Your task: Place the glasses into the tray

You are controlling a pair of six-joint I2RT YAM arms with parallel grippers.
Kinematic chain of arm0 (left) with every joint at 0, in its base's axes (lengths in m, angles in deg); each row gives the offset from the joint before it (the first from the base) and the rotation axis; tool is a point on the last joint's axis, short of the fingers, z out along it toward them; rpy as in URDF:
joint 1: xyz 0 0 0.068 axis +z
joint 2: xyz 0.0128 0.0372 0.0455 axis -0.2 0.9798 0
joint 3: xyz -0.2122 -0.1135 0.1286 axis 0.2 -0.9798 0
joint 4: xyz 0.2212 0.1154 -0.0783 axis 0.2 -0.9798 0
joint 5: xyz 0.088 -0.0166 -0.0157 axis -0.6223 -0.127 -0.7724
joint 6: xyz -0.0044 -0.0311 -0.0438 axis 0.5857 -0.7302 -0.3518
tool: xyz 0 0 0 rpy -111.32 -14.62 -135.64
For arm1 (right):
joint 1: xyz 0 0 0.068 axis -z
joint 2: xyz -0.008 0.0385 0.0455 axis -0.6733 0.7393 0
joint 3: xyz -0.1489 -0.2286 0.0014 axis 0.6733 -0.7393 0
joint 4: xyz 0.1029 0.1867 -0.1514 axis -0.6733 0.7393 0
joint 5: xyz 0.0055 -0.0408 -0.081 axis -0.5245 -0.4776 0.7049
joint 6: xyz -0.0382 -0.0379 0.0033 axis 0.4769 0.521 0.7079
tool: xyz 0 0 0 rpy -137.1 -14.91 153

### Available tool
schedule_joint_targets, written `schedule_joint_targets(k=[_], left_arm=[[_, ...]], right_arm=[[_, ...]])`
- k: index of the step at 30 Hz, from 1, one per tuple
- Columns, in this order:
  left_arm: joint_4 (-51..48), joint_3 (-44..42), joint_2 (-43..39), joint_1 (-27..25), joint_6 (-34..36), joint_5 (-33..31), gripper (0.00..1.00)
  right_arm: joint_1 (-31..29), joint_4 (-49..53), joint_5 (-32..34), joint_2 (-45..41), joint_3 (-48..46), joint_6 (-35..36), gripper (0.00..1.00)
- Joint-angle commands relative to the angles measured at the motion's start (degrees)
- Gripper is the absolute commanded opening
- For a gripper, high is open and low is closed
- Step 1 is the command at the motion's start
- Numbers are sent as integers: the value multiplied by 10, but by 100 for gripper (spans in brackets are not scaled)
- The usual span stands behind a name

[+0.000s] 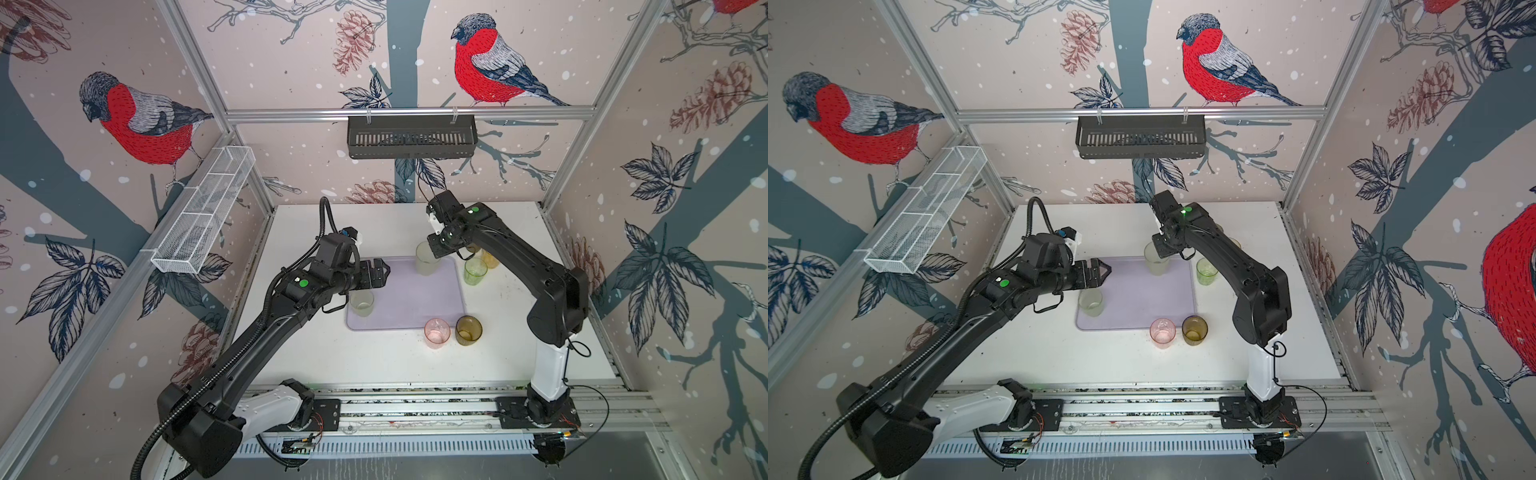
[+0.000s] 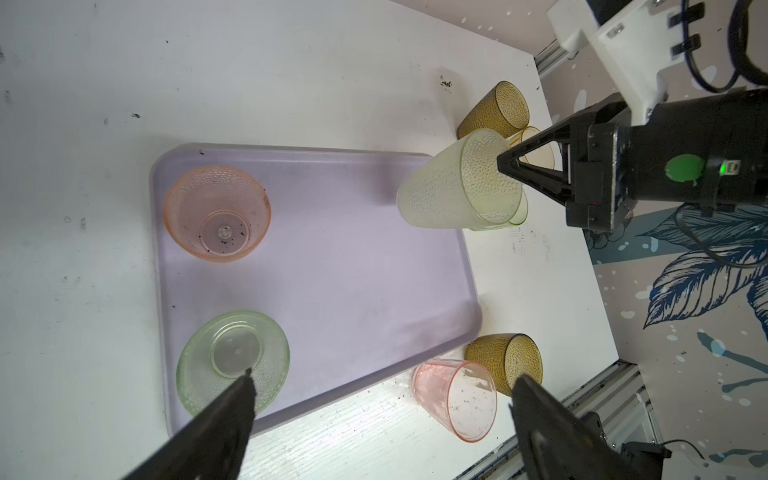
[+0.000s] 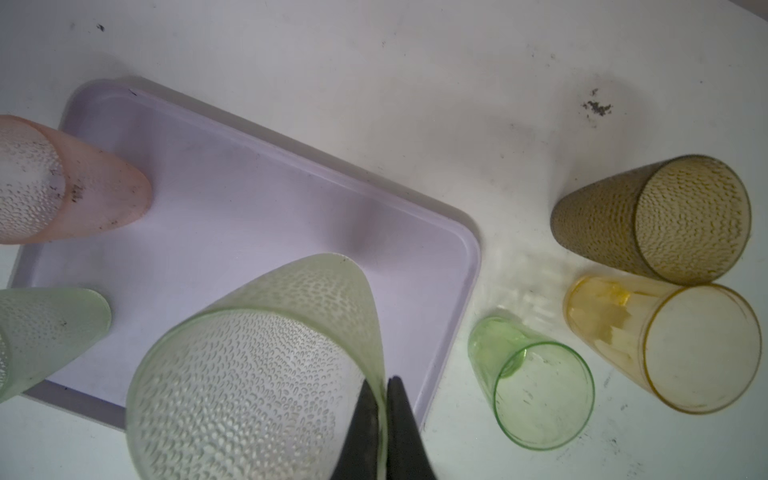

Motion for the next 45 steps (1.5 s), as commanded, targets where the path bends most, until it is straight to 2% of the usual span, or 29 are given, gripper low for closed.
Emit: schedule_joint_targets(k=[1, 15, 45], left_arm=[[-14, -1, -5, 9, -5, -9, 96], [-13, -18, -8, 28, -7, -6, 96], [-3, -33, -7, 41, -21, -15, 96]], right_arm=[[-7, 19, 1, 28, 45, -3, 4], [-26, 41, -15, 131, 193, -8, 3], [-62, 16, -43, 198, 218, -22, 4]])
